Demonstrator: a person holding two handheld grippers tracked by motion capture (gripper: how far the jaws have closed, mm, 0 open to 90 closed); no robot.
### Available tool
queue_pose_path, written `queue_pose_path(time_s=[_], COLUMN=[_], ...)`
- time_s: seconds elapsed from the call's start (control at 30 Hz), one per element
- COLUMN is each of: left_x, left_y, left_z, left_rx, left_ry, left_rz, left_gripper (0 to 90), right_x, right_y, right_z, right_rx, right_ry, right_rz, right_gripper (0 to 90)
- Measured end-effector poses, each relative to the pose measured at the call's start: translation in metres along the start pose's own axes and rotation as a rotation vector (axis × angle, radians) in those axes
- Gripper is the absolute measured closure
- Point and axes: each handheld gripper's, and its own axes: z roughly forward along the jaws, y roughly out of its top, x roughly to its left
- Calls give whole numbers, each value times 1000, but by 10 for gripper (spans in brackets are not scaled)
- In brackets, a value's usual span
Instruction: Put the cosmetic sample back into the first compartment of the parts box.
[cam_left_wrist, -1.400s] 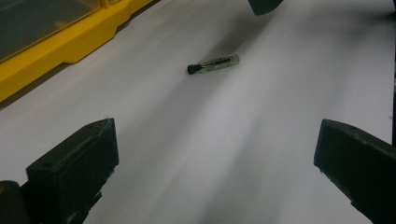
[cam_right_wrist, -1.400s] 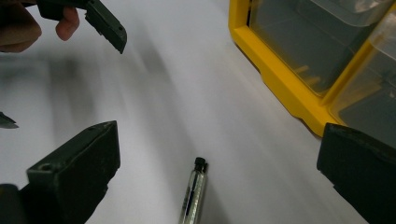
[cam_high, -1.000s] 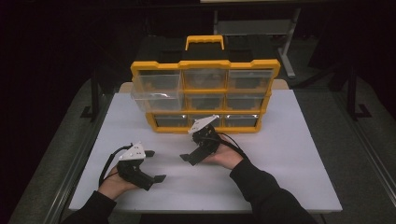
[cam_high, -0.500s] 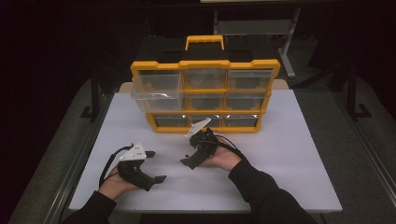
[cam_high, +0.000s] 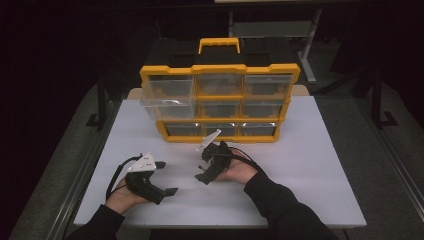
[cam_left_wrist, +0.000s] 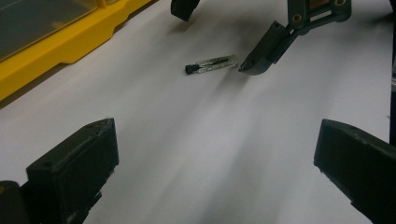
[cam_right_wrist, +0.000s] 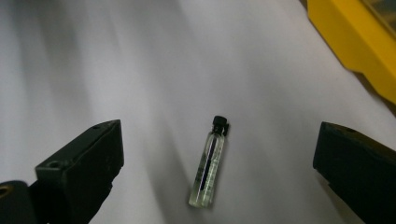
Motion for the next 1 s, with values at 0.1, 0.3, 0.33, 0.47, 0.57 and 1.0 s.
queue_pose_path(time_s=[0.1, 0.3, 0.33, 0.47, 0.57, 1.0], left_x=[0, 0, 0, 0, 0, 0], left_y=[0, 0, 0, 0, 0, 0], left_z=[0, 0, 0, 0, 0, 0], left_rx=[0, 2, -1, 0, -1, 5], left_ry=[0, 1, 2, 2, 3, 3], left_rz=[0, 2, -1, -1, -1, -3], left_gripper=[0, 0, 0, 0, 0, 0], right_x=[0, 0, 0, 1, 1, 3], right_y=[-1, -2, -2, -2, -2, -2], right_z=[1, 2, 1, 1, 1, 1], right_rx=[26, 48, 49, 54, 62, 72], right_ry=[-5, -8, -10, -10, -6, 9], right_rz=[-2, 2, 2, -2, -1, -8], right_gripper=[44, 136, 148, 206, 282, 515])
